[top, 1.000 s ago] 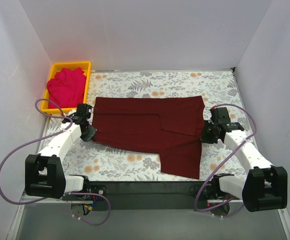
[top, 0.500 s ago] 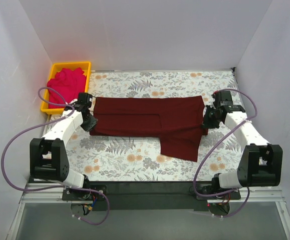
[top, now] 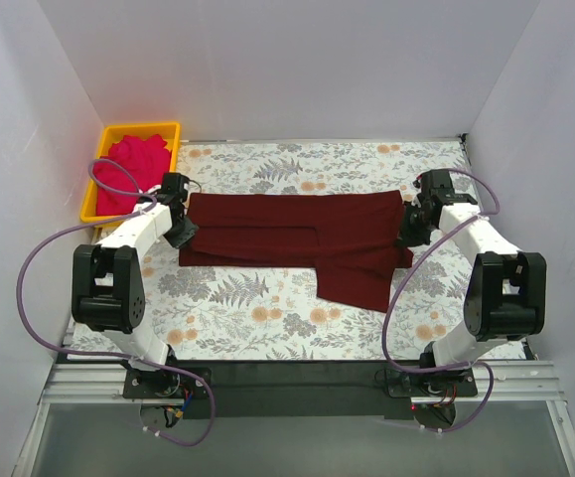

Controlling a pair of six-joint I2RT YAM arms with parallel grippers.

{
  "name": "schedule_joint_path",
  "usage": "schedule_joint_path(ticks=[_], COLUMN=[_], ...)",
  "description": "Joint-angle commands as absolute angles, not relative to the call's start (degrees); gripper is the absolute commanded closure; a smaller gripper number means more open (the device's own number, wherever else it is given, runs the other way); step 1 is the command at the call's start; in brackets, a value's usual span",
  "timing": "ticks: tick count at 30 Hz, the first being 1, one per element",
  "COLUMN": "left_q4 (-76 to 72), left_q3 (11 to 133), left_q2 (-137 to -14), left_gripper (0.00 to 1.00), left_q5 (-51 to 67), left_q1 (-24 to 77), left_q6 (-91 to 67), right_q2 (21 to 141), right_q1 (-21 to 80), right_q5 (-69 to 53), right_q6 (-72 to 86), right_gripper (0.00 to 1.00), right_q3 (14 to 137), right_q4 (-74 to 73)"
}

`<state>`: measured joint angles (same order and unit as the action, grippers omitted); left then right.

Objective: Fold and stack the t-shirts
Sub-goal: Fold the tshirt

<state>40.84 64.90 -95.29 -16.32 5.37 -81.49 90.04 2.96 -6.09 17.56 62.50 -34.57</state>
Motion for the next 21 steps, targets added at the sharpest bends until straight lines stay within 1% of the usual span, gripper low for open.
schedule_joint_path(ticks=[1, 21], left_q4=[39.0, 33.2], left_q3=[67.4, 65.0], left_q2=[-95.3, -100.3], left_gripper=[1.0, 1.0], left_q5=[-20.4, -20.7], left_q1=[5.0, 5.0], left_q6=[-80.2, -79.8], right_q2=[90.8, 96.9], right_q1=[2.3, 1.9], right_q5=[-5.1, -3.9], right_q6=[16.3, 16.6], right_gripper=[0.99, 0.99], right_q3=[65.8, 66.1], right_q4=[-33.1, -28.5])
